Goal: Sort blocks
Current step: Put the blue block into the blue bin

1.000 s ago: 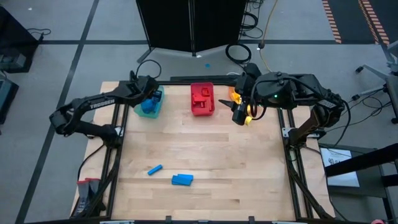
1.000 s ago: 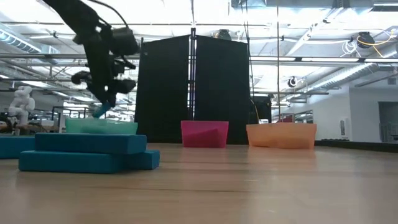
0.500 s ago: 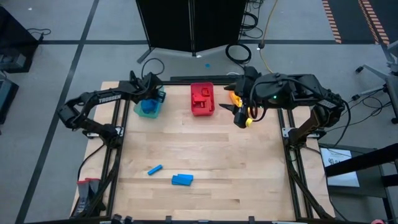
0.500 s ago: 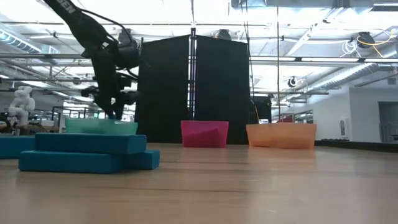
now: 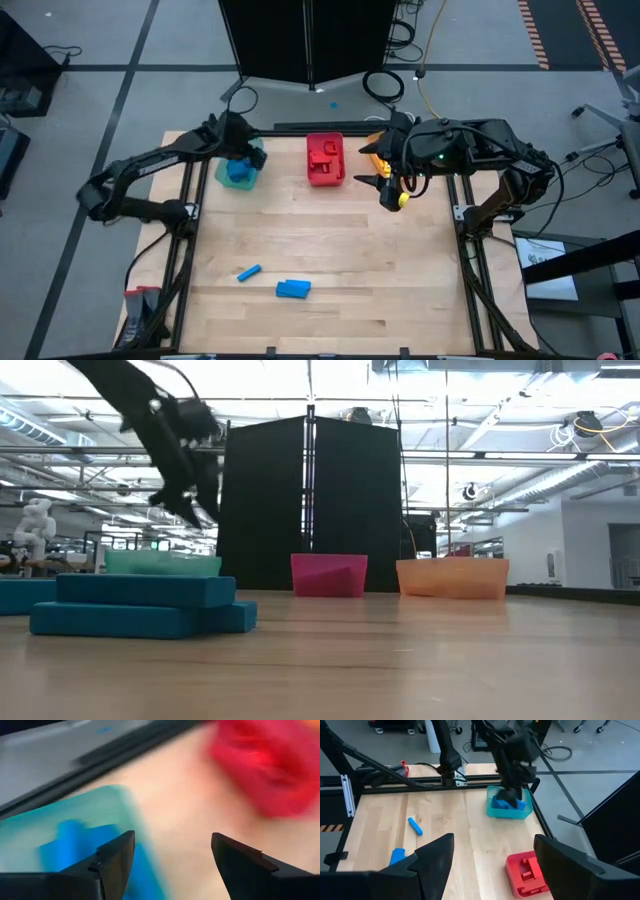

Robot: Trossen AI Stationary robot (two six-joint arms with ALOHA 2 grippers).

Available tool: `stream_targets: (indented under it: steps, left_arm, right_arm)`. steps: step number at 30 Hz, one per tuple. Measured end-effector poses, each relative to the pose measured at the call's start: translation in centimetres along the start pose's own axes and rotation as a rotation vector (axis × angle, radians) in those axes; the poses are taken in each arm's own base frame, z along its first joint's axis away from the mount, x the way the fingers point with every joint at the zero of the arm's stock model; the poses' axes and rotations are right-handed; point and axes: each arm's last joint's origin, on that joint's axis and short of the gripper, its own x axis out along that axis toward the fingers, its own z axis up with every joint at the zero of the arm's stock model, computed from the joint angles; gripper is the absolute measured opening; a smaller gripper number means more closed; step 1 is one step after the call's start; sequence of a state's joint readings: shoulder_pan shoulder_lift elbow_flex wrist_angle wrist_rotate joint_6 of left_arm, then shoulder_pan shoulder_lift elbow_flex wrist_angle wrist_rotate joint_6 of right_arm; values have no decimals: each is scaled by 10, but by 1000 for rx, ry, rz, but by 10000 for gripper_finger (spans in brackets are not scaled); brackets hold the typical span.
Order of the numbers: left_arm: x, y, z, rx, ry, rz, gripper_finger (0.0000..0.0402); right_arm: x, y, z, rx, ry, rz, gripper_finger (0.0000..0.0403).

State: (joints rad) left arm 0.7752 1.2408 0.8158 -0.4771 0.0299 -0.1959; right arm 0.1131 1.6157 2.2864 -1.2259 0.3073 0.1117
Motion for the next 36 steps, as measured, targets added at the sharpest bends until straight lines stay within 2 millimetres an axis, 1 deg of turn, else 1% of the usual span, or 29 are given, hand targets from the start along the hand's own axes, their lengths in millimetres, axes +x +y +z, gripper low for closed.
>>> stream_targets:
  steps: [2,3,6,9,13,16,19,24,27,32,36]
  left_arm:
    - [-20,-14,-5,86,6,-136,268]
    - [-30,-21,-12,121,31,-179,265]
    - [-56,-37,-37,184,147,-241,257]
    - [-80,-52,-60,182,225,-298,253]
    - [-103,-70,-83,170,267,-334,253]
    - [-111,-81,-99,152,301,-318,253]
    - [-114,-96,-114,133,326,-330,253]
    - [-110,-118,-144,188,397,-276,253]
    - [-104,-131,-160,251,447,-227,253]
    - [-86,-151,-184,361,516,-129,253]
    - [-80,-167,-198,431,553,-89,253]
  right_arm:
    - [0,0,0,0,1,0,270]
    - [0,0,0,-1,3,0,270]
    - [0,0,-2,-5,17,-2,270]
    - [0,0,-3,-10,32,-4,270]
    - [0,-1,-4,-14,37,-9,270]
    - [0,-1,-4,-12,37,-11,270]
    - [0,-1,-4,-12,38,-11,270]
    - [0,-1,-4,-11,38,-11,270]
    - [0,-1,-4,-11,39,-11,270]
    - [0,-1,-5,-17,47,-12,270]
    - [0,-1,-5,-19,54,-12,270]
